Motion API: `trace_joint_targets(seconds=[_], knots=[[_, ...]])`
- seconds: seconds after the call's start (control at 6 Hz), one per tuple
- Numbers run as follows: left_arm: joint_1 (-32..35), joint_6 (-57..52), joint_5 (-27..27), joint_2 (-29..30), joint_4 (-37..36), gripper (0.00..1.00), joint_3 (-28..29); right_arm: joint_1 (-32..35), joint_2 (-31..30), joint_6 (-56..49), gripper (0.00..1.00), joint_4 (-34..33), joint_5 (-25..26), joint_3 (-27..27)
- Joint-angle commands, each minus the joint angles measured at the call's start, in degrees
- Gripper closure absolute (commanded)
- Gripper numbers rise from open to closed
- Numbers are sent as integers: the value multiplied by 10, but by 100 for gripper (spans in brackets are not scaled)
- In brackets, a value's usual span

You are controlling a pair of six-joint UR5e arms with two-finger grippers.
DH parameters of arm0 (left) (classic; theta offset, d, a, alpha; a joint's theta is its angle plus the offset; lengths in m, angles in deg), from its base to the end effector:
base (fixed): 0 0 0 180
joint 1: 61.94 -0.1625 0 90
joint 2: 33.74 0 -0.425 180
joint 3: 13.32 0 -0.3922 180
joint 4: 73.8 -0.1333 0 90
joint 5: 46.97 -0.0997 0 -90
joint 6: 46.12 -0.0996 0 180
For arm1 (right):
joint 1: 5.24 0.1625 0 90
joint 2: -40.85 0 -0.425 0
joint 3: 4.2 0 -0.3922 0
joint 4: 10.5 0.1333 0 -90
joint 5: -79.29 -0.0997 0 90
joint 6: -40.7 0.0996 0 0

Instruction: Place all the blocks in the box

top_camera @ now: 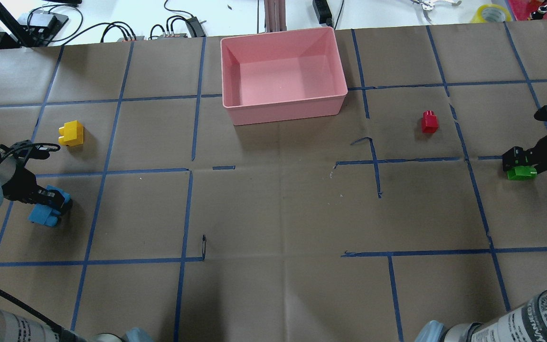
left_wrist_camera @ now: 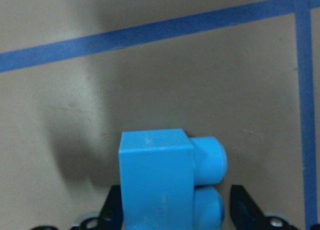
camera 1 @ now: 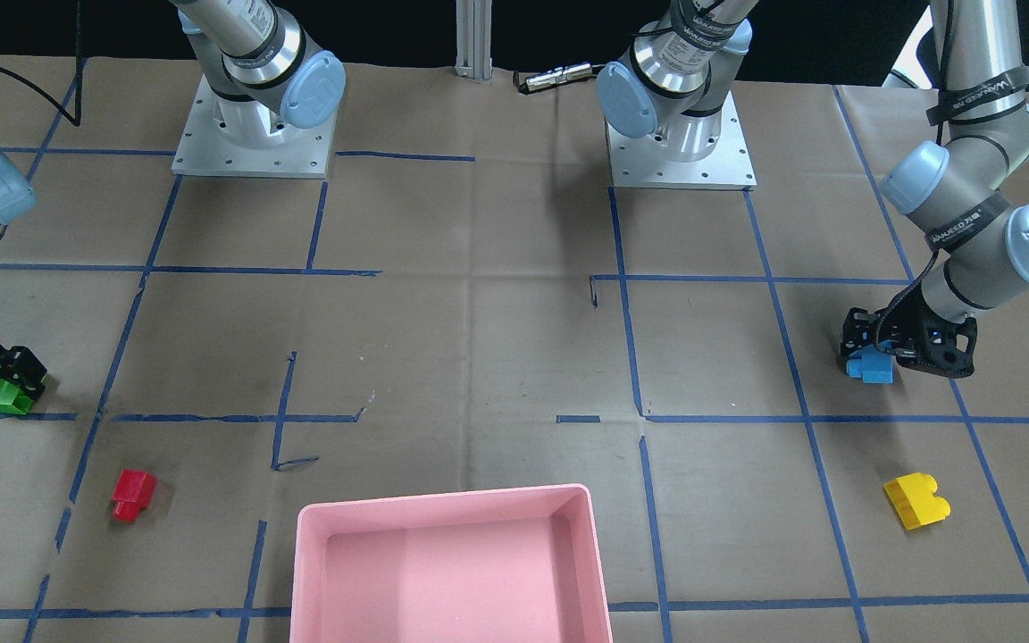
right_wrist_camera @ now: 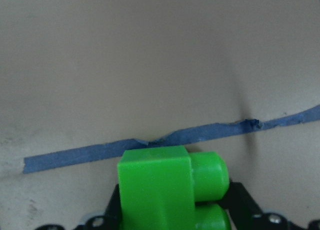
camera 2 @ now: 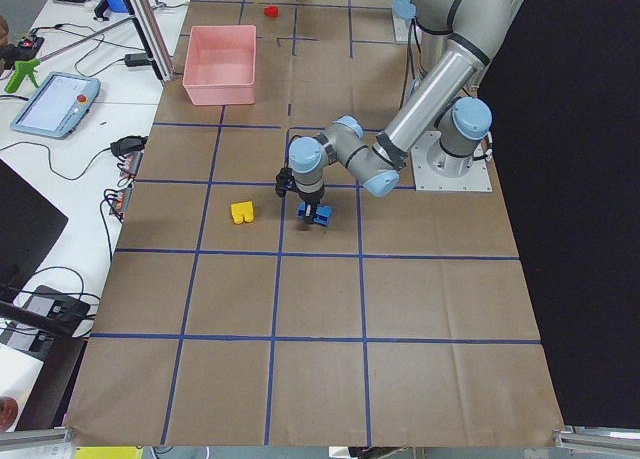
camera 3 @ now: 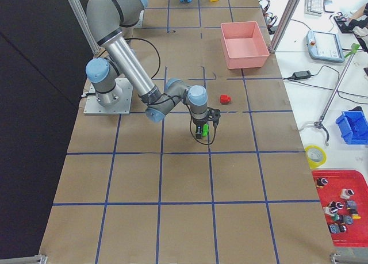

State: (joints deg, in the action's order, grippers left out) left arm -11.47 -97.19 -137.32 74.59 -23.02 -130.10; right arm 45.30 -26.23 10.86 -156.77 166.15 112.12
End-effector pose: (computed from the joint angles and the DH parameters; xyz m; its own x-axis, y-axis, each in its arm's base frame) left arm 0.2155 -0.4696 0.1788 -0.9774 0.1972 0.0760 0.2025 0.9768 0.0692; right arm -0.2314 -0.4995 0.1704 -0.9863 0.1647 0.0137 0.1614 0.9779 -0.1332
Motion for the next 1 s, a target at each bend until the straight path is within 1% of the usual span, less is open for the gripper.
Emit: trace_joint_targets(seconds=[0.0,0.17,0.33,0.5,0.67,0.83], knots=[[2,0,-3,-5,0,71,13,0,-6,-21,80,5,4,-4],[6,-2,-3,-13,9,76,32,0,-13,-37,86,12,5,-10],[8,-5,-4,-11,12,90,36,0,-43,-37,90,90,5,-34],[9,-9,-4,-12,12,100,36,3,-83,-36,91,171,4,-63],[9,-10,-4,-12,12,100,36,31,-104,-30,94,195,-8,-85],[9,-15,-4,-15,12,100,38,92,-106,-29,94,198,-11,-128]])
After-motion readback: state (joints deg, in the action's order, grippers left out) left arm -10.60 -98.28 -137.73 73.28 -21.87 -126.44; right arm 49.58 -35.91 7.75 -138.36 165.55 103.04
